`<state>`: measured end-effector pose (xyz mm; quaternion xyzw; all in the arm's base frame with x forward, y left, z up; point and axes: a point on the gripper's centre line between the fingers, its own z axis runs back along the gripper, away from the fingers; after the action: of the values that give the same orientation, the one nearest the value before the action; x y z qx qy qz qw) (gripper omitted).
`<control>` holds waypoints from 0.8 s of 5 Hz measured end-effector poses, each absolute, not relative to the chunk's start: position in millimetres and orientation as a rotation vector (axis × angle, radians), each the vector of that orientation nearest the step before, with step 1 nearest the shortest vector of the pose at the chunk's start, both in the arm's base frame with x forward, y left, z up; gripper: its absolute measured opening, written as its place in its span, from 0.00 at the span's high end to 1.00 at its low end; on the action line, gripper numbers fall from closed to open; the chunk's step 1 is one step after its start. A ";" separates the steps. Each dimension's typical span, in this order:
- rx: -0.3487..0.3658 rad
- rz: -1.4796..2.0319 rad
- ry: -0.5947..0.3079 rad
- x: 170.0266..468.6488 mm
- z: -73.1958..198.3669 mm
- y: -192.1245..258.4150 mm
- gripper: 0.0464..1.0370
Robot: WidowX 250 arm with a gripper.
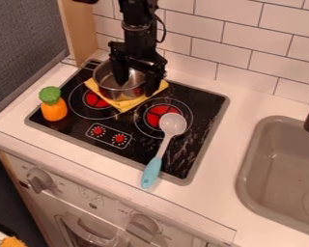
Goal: Moved the stainless pot in the upper right side of the burner
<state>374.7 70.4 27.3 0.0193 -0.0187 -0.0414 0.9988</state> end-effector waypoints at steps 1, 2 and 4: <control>0.022 -0.077 -0.038 373.5 26.3 73.4 0.40; 0.008 -0.082 -0.039 373.5 26.9 71.7 0.67; -0.020 -0.094 -0.053 366.8 34.1 71.8 0.96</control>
<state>366.8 71.8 34.1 -0.0098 -0.0265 -0.0468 0.9985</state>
